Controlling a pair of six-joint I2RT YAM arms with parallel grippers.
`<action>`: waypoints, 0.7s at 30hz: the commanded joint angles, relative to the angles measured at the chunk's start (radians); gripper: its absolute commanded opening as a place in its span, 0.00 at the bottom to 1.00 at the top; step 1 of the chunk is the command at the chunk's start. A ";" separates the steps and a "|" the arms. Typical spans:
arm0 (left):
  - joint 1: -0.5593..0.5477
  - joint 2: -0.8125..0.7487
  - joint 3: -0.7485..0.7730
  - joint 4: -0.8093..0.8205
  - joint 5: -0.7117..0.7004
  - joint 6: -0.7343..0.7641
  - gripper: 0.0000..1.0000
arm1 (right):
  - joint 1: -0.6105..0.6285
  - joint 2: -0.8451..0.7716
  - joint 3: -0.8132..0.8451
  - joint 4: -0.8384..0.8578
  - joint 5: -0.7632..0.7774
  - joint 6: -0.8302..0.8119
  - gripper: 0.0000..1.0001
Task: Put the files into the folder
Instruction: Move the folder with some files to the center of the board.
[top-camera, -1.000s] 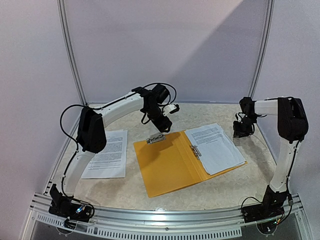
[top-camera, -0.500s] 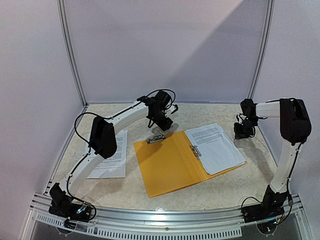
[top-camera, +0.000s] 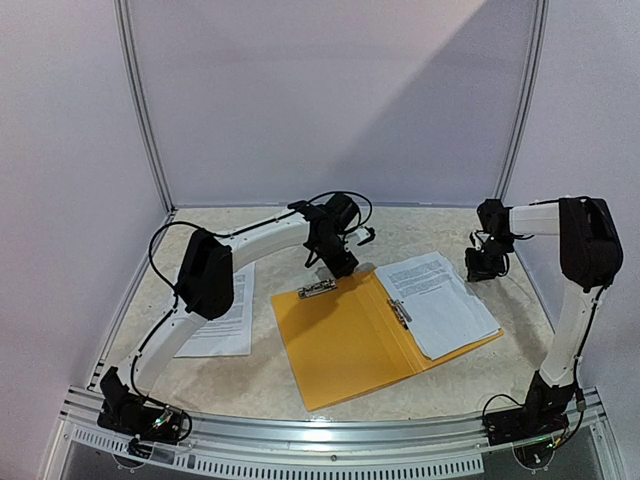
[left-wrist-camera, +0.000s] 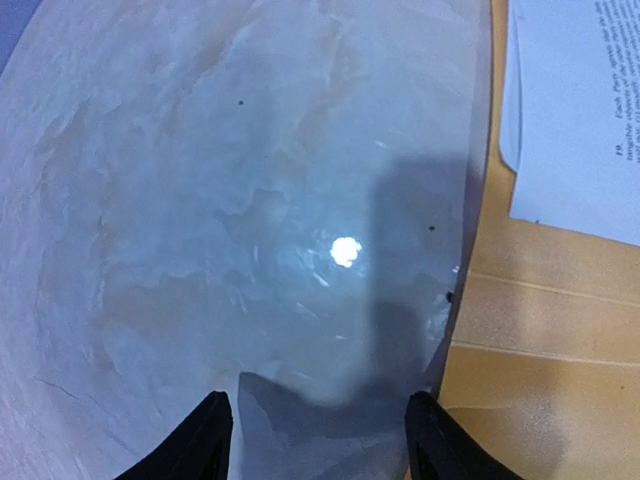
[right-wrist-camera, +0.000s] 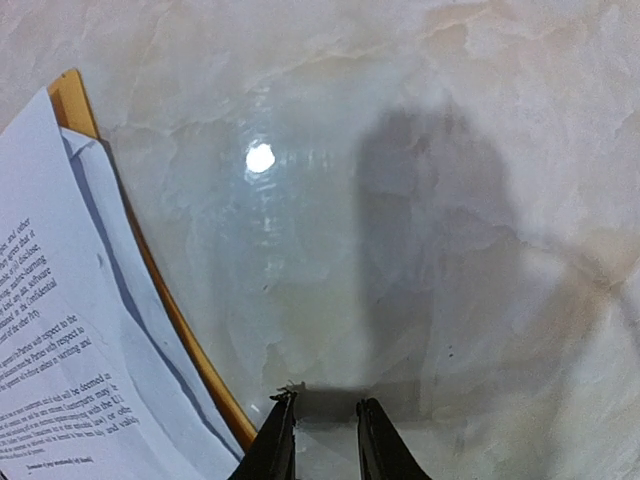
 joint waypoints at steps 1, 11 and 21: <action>0.000 -0.015 -0.088 -0.089 0.027 0.039 0.62 | 0.030 0.053 -0.076 -0.204 -0.066 0.009 0.22; -0.021 -0.085 -0.172 -0.116 0.008 0.091 0.62 | 0.031 0.059 -0.125 -0.288 -0.142 -0.012 0.22; -0.016 -0.198 -0.287 -0.129 -0.030 0.132 0.65 | 0.056 0.066 -0.131 -0.318 -0.201 -0.016 0.22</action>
